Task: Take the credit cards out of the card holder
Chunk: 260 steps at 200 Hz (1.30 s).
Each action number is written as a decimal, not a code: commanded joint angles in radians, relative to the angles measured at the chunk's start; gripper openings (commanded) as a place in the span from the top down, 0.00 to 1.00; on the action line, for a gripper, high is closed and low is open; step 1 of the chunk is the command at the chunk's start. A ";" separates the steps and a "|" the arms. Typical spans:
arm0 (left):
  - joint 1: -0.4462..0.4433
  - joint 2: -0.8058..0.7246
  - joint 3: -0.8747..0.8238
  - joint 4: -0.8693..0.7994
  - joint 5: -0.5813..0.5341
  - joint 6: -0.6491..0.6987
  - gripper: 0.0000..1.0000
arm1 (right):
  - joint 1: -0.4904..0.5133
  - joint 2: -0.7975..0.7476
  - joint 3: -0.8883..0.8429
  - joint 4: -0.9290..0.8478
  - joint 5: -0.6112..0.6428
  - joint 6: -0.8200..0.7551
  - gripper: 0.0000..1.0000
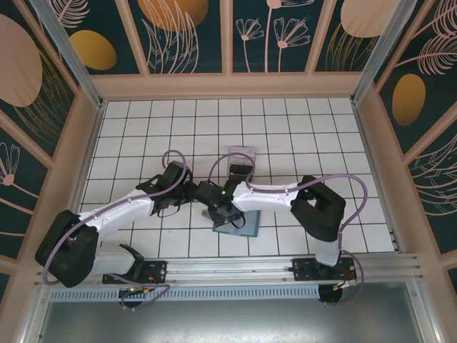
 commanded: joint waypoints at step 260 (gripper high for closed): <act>0.000 -0.117 -0.032 -0.021 0.098 0.004 0.83 | -0.013 -0.145 -0.139 0.248 -0.035 -0.106 0.96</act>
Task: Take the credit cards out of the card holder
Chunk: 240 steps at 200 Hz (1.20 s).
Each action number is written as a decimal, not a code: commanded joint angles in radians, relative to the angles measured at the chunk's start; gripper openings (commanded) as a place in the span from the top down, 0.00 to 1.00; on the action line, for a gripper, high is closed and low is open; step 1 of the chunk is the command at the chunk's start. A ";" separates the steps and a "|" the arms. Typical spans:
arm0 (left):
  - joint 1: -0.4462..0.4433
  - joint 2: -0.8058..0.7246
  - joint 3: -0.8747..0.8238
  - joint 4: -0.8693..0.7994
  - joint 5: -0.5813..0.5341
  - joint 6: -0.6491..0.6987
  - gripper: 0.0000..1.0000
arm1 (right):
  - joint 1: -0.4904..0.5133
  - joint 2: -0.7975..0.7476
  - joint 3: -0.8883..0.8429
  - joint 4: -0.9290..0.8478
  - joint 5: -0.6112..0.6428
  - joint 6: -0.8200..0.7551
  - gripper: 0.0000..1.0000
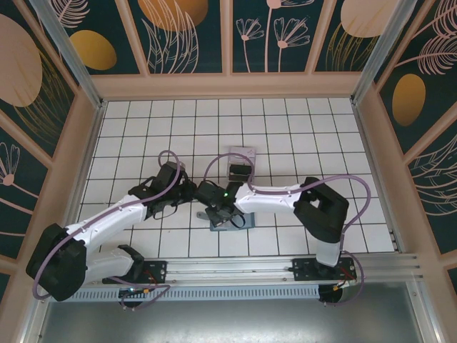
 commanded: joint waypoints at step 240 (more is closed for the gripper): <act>-0.273 0.359 0.082 0.134 0.195 -0.103 0.82 | -0.200 -0.525 -0.704 0.821 -0.392 0.101 0.94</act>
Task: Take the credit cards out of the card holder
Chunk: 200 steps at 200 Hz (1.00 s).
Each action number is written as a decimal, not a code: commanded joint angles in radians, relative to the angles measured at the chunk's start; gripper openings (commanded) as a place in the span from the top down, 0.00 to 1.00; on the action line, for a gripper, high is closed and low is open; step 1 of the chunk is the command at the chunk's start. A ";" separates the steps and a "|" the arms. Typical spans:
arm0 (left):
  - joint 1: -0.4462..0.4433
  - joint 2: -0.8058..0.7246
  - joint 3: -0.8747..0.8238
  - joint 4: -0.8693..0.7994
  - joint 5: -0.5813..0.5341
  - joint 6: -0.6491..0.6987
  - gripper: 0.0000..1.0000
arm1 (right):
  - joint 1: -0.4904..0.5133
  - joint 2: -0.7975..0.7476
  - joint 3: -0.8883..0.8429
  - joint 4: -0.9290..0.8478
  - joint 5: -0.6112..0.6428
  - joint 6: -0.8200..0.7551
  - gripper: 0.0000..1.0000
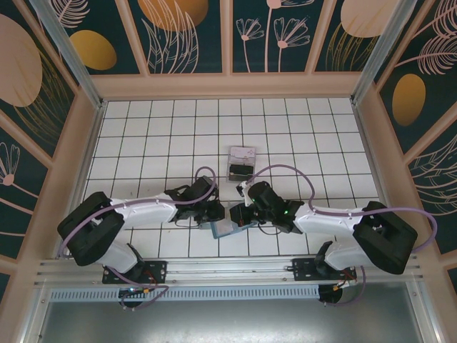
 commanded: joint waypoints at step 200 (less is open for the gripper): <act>-0.087 0.288 0.323 -0.076 0.093 0.073 0.81 | -0.082 -0.414 0.061 -0.387 0.280 0.005 0.63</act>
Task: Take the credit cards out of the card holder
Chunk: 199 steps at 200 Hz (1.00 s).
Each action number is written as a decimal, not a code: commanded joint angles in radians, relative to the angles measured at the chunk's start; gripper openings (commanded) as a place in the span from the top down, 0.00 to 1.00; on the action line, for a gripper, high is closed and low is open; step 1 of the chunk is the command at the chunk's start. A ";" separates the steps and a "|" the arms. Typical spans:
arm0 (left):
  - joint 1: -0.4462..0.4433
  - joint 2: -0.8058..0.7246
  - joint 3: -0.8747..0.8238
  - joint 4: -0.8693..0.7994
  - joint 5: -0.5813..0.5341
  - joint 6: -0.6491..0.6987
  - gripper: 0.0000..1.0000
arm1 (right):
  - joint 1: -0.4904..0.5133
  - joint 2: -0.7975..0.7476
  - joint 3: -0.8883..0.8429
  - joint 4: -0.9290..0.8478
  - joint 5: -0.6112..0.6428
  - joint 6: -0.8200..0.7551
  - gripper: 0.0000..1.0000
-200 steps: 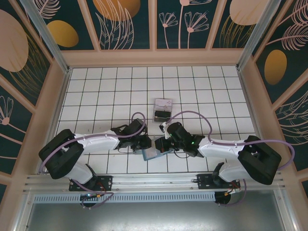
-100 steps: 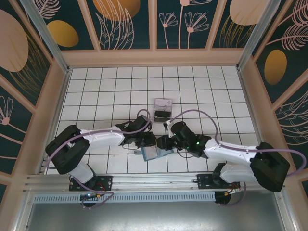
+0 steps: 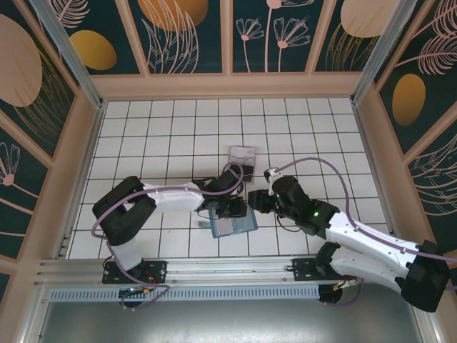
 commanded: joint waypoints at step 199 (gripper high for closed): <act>0.067 -0.222 -0.180 -0.003 -0.073 -0.038 0.81 | -0.029 0.297 0.145 0.095 -0.310 0.083 0.66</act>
